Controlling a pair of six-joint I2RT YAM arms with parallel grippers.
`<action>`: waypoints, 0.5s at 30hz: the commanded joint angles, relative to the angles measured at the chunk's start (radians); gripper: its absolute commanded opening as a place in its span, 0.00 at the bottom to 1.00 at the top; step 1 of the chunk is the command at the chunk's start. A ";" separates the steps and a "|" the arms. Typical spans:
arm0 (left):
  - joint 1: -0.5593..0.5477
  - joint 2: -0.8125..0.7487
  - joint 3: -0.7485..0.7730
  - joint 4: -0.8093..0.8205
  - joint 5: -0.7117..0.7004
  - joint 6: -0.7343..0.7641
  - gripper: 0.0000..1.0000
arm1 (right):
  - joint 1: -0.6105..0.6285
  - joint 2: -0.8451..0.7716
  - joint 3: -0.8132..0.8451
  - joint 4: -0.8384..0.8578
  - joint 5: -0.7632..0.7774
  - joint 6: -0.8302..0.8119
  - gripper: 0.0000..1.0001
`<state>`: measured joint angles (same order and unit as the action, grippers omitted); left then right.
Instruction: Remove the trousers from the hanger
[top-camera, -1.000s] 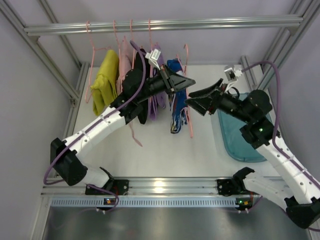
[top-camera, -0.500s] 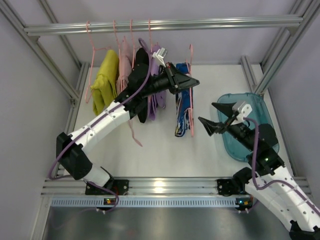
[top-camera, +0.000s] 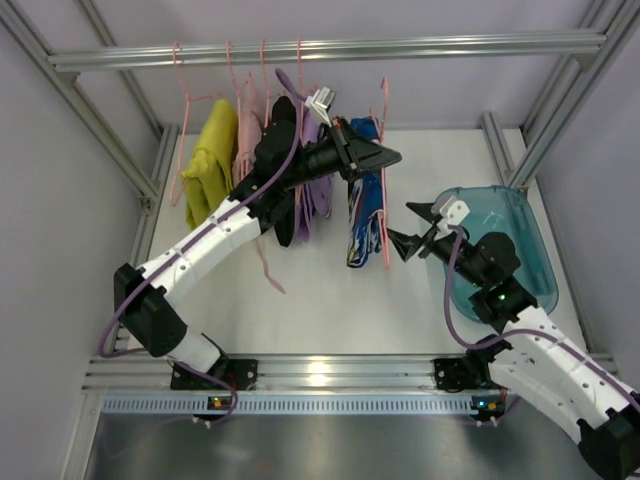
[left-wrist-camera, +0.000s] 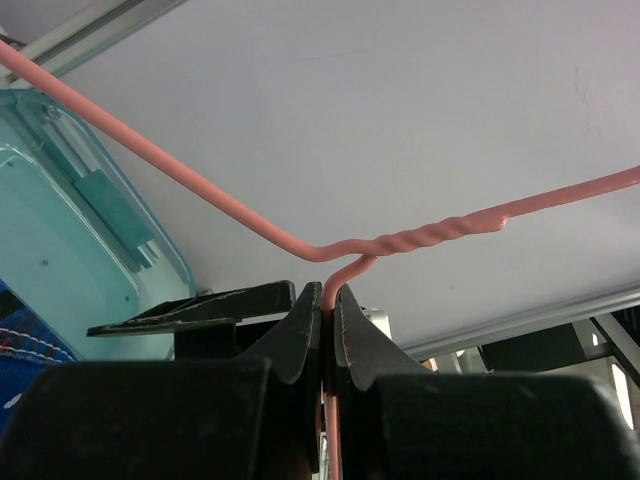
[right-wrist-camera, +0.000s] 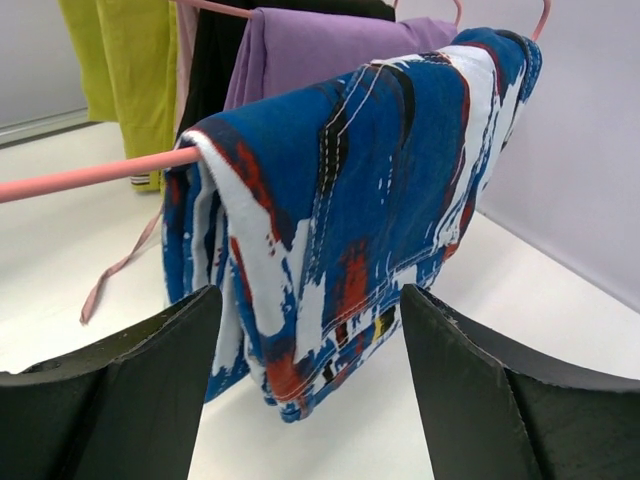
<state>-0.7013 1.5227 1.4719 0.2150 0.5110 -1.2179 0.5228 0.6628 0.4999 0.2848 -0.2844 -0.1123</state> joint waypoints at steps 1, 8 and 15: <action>0.000 -0.029 0.080 0.184 -0.003 0.000 0.00 | 0.002 0.066 0.063 0.148 -0.019 -0.006 0.73; 0.000 -0.027 0.085 0.184 0.001 -0.005 0.00 | 0.028 0.152 0.074 0.214 -0.019 0.011 0.74; 0.000 -0.029 0.076 0.195 0.000 -0.009 0.00 | 0.052 0.219 0.078 0.264 0.004 -0.027 0.83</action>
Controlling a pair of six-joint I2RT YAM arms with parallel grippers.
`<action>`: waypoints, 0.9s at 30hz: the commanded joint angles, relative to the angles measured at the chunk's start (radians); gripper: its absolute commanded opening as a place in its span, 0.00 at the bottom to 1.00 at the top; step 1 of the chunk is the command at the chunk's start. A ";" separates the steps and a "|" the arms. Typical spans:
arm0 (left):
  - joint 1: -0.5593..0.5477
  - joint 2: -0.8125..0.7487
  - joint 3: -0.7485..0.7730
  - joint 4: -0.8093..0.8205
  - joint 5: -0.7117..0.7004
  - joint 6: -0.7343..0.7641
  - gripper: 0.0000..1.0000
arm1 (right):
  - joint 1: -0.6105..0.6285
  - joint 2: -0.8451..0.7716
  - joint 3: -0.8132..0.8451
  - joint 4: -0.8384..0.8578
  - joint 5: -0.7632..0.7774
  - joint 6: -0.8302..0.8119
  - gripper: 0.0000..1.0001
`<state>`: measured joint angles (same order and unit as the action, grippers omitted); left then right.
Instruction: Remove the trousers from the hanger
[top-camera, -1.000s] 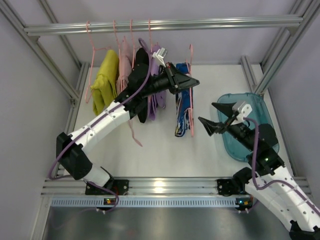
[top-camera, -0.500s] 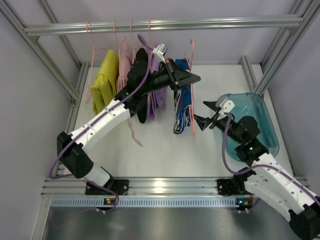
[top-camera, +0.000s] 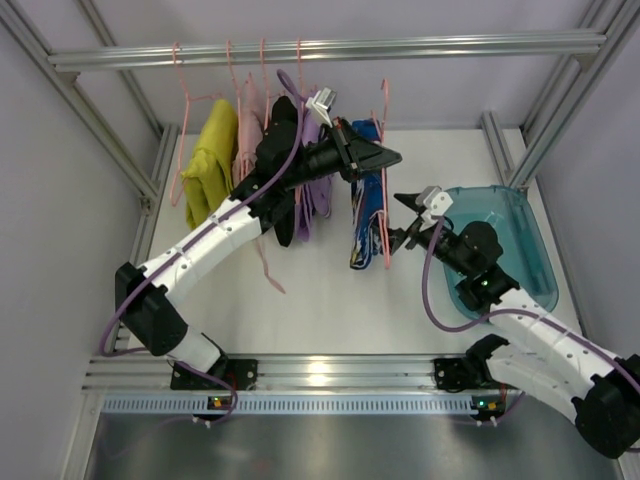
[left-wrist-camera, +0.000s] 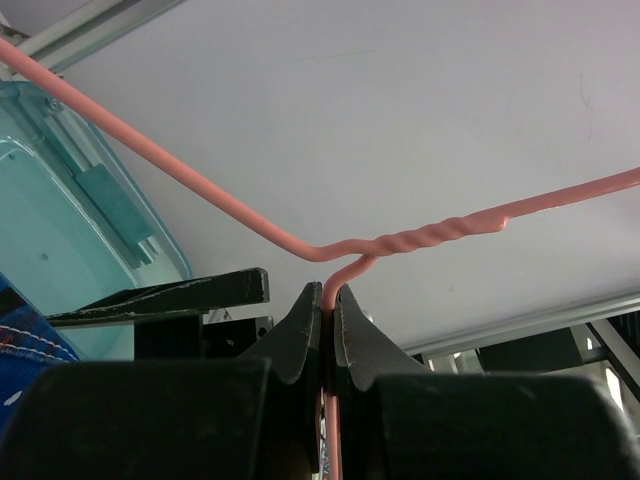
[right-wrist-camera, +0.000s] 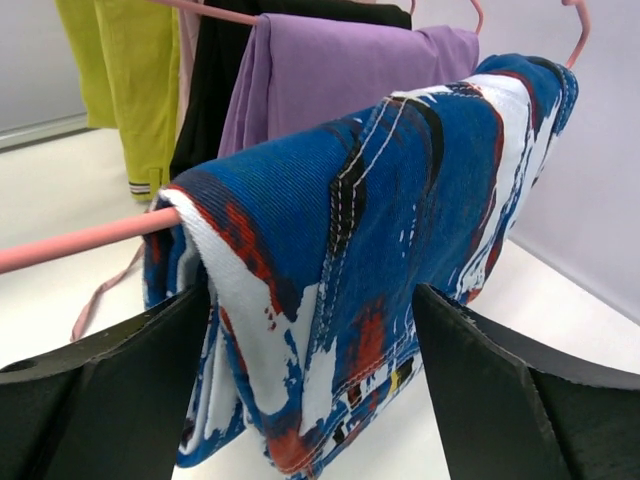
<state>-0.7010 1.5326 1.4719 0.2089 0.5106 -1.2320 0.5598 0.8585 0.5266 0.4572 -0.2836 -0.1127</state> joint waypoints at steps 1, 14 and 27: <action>0.000 -0.038 0.074 0.202 0.000 0.005 0.00 | 0.017 0.033 0.055 0.092 0.001 -0.033 0.84; 0.001 -0.045 0.068 0.218 0.011 0.006 0.00 | 0.006 0.036 0.046 0.075 0.092 -0.059 0.62; 0.018 -0.043 0.068 0.221 0.020 0.015 0.00 | -0.041 -0.003 0.044 0.006 0.046 -0.047 0.75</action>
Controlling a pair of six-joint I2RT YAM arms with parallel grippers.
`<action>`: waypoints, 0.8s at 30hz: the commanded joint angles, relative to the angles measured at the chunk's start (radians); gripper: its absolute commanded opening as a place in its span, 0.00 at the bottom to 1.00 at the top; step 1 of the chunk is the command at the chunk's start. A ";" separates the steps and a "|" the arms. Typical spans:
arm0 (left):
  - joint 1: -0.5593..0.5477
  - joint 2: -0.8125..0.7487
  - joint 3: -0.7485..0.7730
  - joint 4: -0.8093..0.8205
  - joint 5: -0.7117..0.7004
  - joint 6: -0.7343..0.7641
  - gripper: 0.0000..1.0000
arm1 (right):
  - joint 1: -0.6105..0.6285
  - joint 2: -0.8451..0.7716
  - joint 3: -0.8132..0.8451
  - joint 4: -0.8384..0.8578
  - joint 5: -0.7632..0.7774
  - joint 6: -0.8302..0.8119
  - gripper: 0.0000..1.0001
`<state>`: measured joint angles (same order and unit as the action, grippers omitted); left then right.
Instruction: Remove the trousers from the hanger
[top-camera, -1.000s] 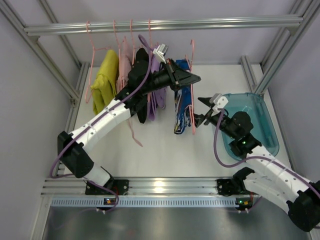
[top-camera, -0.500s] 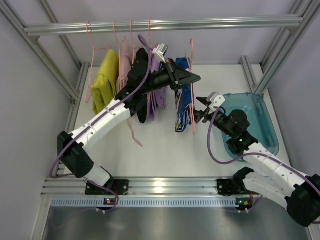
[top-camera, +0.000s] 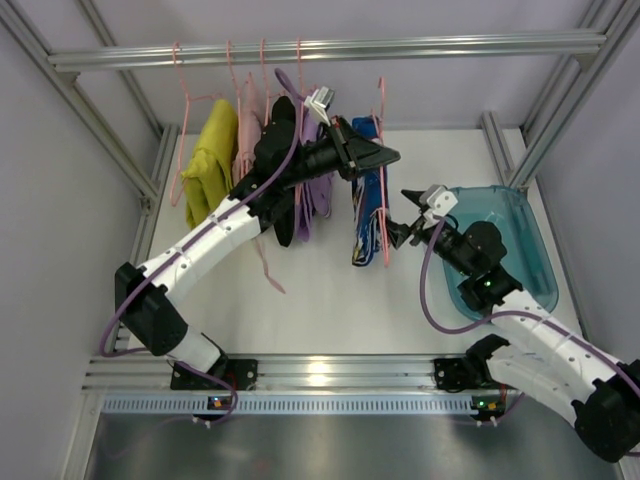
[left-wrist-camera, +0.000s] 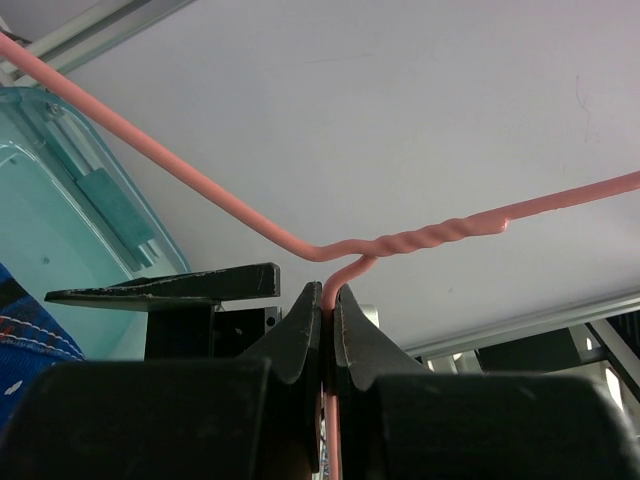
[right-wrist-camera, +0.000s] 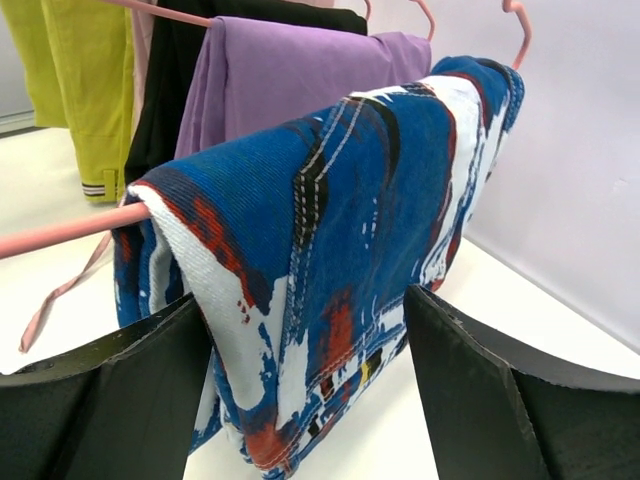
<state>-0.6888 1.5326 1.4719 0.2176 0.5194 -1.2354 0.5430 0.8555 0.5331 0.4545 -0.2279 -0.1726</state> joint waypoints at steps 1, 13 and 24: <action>0.008 -0.042 0.068 0.213 0.011 0.019 0.00 | -0.029 0.002 0.038 0.007 -0.013 0.022 0.75; 0.017 -0.022 0.090 0.215 0.014 0.010 0.00 | -0.080 0.036 0.045 0.030 -0.028 0.057 0.78; 0.015 -0.011 0.114 0.215 0.013 0.019 0.00 | -0.072 0.137 0.110 0.101 -0.008 0.108 0.87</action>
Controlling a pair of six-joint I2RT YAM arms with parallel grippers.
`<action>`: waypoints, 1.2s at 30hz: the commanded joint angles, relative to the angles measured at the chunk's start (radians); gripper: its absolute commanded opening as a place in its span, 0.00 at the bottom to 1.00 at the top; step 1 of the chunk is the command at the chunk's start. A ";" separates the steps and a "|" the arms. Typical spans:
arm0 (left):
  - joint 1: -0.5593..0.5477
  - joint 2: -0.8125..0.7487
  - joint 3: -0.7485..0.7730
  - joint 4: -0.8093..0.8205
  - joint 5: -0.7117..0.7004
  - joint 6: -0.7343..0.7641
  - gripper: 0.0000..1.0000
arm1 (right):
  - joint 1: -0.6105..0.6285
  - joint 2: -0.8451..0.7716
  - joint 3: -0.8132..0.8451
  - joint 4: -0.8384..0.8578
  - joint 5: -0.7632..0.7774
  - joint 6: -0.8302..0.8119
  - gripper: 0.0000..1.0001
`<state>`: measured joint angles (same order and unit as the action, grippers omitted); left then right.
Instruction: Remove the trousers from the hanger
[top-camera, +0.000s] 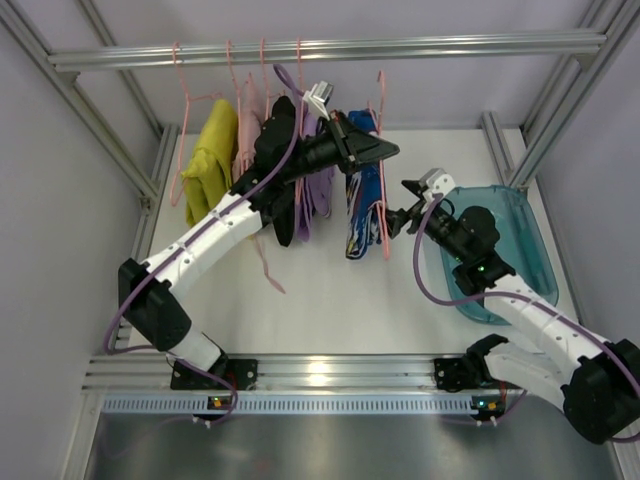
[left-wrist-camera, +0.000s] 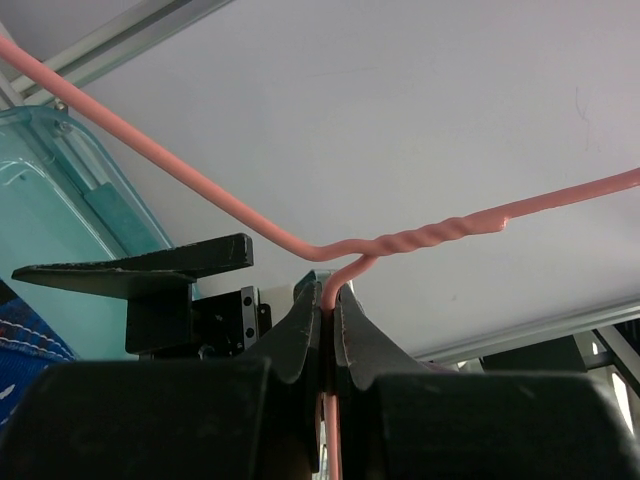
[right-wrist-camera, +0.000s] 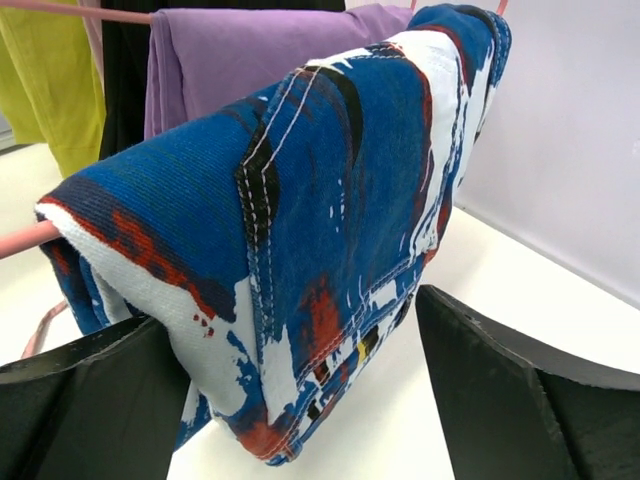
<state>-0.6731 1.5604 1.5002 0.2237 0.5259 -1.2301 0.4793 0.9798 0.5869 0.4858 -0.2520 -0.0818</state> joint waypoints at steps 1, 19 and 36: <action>0.000 -0.040 0.088 0.209 0.008 0.014 0.00 | -0.007 0.017 0.059 0.076 0.022 0.016 0.89; -0.011 -0.060 0.028 0.223 0.026 -0.014 0.00 | 0.002 0.086 0.151 0.111 0.136 -0.013 0.28; -0.002 -0.140 -0.133 0.233 0.025 0.057 0.00 | -0.027 -0.078 0.344 -0.151 0.126 0.053 0.00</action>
<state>-0.6750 1.4872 1.3815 0.3283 0.5121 -1.2182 0.4755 0.9821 0.8173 0.2424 -0.1551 -0.0513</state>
